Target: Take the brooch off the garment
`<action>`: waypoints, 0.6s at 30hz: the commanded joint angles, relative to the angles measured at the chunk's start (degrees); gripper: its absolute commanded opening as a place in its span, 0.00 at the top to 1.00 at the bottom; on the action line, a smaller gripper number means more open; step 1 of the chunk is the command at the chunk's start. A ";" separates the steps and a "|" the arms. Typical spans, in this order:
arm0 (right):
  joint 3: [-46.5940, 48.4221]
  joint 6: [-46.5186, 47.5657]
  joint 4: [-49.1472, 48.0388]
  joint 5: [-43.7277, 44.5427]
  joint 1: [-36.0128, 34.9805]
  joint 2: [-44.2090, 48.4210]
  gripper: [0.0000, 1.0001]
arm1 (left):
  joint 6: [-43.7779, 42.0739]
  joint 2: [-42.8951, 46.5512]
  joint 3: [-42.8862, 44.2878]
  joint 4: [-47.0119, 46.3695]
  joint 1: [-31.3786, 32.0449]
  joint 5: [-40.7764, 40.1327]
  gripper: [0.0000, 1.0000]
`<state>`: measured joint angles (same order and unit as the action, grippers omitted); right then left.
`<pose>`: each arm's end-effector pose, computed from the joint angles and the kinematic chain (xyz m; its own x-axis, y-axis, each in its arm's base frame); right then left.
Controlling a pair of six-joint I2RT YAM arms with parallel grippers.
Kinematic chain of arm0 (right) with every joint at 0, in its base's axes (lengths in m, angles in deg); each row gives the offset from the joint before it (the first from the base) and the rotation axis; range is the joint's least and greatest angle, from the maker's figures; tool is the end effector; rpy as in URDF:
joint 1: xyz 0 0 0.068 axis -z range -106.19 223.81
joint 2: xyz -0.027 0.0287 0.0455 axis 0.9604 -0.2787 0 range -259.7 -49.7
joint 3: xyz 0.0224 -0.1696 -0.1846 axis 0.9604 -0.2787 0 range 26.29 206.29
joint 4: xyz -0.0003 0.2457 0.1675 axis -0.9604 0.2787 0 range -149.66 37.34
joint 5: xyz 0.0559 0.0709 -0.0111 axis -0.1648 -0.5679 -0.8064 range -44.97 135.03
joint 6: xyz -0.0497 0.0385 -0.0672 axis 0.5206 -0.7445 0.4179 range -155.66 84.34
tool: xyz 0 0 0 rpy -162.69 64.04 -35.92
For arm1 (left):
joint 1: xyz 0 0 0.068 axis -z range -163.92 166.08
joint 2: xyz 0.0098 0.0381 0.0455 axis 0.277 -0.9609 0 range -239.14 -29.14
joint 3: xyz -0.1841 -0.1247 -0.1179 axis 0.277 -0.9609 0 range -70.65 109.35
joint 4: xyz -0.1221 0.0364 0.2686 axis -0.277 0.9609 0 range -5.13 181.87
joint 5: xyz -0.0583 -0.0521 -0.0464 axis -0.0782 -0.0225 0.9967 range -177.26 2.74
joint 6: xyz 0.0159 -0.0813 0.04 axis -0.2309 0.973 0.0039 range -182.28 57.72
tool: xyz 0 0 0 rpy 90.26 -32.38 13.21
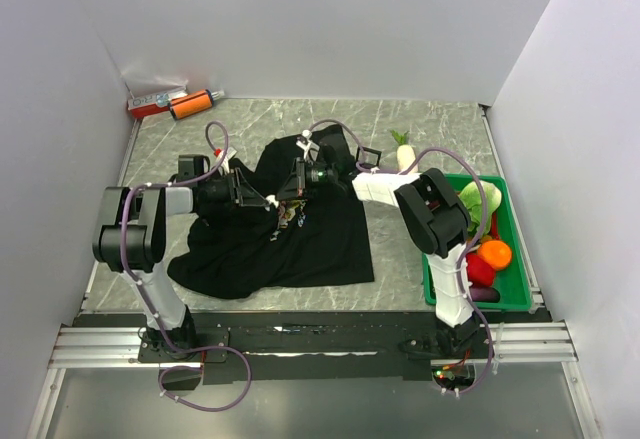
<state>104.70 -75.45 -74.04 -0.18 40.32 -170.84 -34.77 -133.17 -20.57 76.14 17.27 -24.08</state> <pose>0.3932 0.3305 0.1099 -0.8864 -0.0460 -0.4606 -0.4456 0.3543 0.8222 0.3705 -0.0815 0.0760 -0.9240 -0.1893 -0.3322 0.2380 0.3954 -0.8872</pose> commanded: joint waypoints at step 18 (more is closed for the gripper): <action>1.66 1.21 0.31 -1.02 0.36 -1.82 1.00 | 5.27 -3.19 0.98 -7.00 -0.14 6.96 0.81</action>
<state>104.87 -75.26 -73.51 -0.92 40.65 -171.93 -32.06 -135.93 -20.74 73.34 16.90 -21.39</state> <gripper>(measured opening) 0.007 0.196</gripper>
